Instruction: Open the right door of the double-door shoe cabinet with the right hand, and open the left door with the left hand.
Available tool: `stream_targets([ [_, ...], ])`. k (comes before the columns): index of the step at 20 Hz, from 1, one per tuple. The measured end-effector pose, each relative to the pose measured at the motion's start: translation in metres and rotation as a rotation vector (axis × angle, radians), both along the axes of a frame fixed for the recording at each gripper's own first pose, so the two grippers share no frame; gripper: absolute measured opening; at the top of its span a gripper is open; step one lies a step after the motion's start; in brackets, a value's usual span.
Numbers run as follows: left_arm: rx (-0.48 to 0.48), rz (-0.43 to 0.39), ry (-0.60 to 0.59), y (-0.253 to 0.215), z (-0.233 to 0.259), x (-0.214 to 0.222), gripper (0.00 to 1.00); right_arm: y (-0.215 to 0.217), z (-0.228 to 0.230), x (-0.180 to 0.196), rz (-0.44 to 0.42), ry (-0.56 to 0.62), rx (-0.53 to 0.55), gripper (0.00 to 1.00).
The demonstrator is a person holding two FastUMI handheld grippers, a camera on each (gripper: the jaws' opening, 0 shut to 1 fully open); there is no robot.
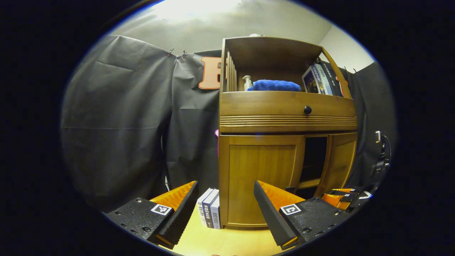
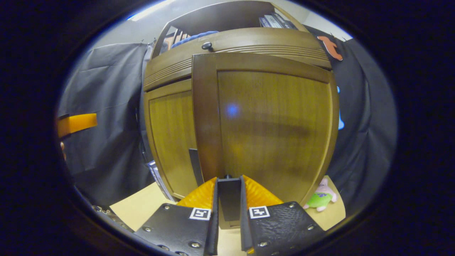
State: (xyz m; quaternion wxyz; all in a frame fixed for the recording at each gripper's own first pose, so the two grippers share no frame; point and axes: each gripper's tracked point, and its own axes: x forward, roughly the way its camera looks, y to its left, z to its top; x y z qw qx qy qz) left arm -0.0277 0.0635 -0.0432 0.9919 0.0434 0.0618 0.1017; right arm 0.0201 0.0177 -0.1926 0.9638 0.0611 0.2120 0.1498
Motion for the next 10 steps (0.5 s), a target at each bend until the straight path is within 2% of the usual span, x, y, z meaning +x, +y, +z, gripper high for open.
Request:
stream_targets([
  [10,-0.022,-0.066,0.015,-0.023,-0.012,0.007,0.92,-0.031,0.007,-0.035,-0.099,0.018,-0.028,0.25],
])
